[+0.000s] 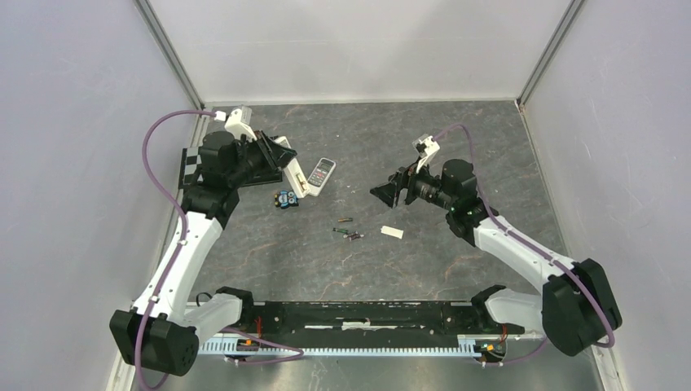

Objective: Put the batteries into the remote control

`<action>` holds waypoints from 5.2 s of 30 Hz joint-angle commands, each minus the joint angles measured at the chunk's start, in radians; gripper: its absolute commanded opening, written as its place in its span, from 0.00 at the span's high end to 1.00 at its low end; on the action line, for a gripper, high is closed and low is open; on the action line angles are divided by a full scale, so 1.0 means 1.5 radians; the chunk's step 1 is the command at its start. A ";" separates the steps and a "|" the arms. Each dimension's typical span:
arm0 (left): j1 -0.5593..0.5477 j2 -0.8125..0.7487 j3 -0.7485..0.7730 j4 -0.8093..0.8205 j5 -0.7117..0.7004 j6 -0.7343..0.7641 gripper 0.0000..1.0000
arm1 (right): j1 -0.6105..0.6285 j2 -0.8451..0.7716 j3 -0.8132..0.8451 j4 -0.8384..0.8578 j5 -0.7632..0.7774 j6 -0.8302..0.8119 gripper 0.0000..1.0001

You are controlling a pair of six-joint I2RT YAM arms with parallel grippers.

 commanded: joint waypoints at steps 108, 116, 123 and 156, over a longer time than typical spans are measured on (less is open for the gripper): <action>-0.084 0.142 -0.004 0.495 0.240 -0.385 0.98 | 0.214 0.024 0.210 0.021 0.228 0.007 0.99; -0.084 0.145 -0.003 0.492 0.240 -0.402 0.98 | 0.214 0.040 0.220 0.045 0.236 0.021 0.99; -0.083 0.151 -0.004 0.517 0.227 -0.466 0.98 | 0.213 0.049 0.210 0.058 0.229 0.032 0.98; -0.083 0.145 -0.016 0.513 0.200 -0.457 0.98 | 0.211 -0.003 0.268 -0.075 0.265 0.072 0.33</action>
